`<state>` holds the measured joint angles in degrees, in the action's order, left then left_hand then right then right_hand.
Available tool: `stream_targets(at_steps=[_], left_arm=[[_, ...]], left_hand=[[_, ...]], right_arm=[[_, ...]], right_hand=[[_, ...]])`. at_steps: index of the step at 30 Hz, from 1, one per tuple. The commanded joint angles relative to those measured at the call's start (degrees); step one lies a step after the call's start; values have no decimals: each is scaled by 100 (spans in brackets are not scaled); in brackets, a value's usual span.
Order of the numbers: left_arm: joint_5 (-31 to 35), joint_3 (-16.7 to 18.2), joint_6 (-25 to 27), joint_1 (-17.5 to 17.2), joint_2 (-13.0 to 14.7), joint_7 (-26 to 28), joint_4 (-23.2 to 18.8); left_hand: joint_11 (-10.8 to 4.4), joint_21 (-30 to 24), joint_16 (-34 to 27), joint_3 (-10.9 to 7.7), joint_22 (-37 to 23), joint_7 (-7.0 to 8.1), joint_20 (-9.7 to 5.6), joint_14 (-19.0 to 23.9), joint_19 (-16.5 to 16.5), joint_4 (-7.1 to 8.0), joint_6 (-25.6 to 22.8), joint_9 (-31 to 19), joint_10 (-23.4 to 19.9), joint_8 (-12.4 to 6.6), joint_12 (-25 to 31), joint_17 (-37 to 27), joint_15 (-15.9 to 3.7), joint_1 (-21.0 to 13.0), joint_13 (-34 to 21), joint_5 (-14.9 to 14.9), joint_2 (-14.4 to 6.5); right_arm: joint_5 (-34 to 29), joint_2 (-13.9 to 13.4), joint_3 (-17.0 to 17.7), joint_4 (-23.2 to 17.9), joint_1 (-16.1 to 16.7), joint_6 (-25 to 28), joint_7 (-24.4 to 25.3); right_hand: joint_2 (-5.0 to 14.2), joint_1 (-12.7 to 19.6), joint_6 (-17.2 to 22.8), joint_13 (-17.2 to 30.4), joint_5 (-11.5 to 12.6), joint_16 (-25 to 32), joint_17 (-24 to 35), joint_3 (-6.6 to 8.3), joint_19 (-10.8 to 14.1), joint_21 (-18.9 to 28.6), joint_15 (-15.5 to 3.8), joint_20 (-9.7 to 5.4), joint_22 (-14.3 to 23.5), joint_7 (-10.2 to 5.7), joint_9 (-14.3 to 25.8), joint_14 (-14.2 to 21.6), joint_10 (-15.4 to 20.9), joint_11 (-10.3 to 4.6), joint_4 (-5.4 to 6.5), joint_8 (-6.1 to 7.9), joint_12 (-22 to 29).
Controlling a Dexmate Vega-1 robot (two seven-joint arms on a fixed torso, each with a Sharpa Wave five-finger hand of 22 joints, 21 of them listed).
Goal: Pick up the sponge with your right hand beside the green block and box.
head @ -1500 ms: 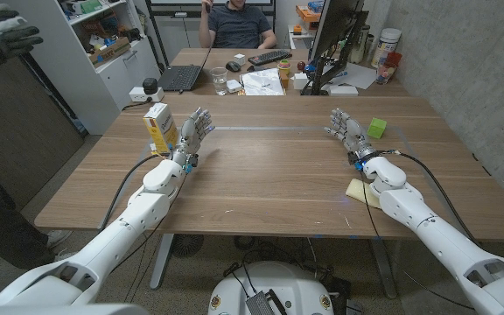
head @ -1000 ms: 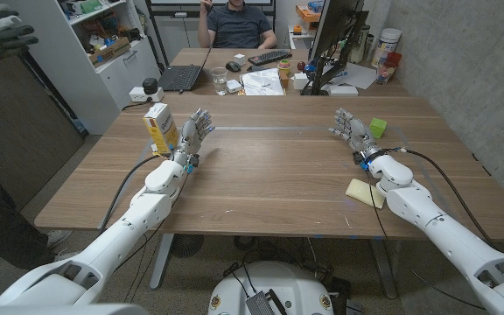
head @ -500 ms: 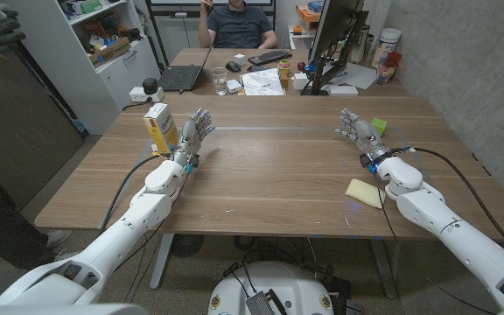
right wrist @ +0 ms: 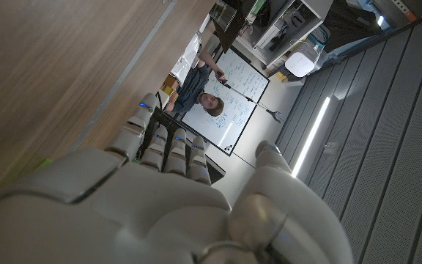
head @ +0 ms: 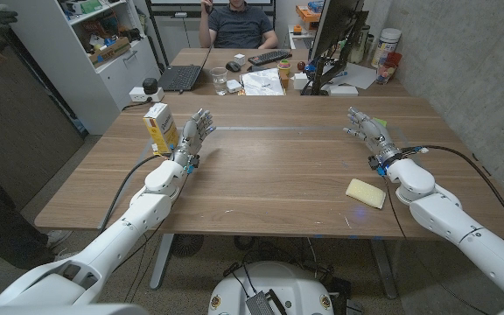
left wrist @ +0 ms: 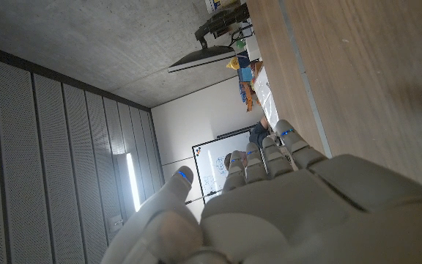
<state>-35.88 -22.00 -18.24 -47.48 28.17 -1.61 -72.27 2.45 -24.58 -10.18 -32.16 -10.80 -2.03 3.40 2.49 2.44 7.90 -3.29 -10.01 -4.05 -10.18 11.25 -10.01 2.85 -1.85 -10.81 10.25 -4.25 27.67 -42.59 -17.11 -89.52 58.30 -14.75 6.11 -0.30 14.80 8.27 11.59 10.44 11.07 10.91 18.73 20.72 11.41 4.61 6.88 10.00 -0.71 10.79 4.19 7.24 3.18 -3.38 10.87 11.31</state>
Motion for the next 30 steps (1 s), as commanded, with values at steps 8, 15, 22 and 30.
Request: stream_targets(at_steps=[8,15,22,30], left_arm=[[27,19,-36,-101,85,6,-161],[27,18,-42,-122,105,-15,-192],[29,2,-71,-96,84,-57,-180],[32,-50,-78,-32,41,-146,-122]], left_hand=[[23,17,-38,8,-29,20,59,-1,-14,-18,-32,-15,-18,-34,45,-11,38,4,-17,15,-40],[23,23,-38,12,-29,32,65,-4,-16,-18,-36,-15,-19,-36,46,-11,39,5,-17,15,-39],[28,28,-38,16,-29,32,71,-7,-18,-17,-35,-15,-19,-36,47,-11,39,6,-17,16,-39],[29,31,-38,20,-30,36,69,-11,-12,-17,-34,-15,-19,-36,48,-11,36,7,-17,16,-39]], right_arm=[[-719,-571,596,-1195,1010,13,724],[-1180,-761,940,-1651,1504,46,1020],[-1703,-903,1404,-2145,2094,136,1246],[-2329,-850,1926,-2685,2724,358,1370]], right_hand=[[-51,40,46,31,46,15,10,-41,131,36,-1,168,9,-28,26,-6,-24,-12,-29,23,-13],[-65,62,46,31,49,31,5,-49,35,-9,6,205,8,-72,28,32,-12,-25,-59,28,-1],[-70,77,63,31,51,38,3,-52,9,-19,10,213,8,-91,29,51,-4,-58,-77,37,6],[-75,98,63,31,53,33,1,-53,5,-22,12,233,7,-95,30,42,-5,-55,-98,38,9]])
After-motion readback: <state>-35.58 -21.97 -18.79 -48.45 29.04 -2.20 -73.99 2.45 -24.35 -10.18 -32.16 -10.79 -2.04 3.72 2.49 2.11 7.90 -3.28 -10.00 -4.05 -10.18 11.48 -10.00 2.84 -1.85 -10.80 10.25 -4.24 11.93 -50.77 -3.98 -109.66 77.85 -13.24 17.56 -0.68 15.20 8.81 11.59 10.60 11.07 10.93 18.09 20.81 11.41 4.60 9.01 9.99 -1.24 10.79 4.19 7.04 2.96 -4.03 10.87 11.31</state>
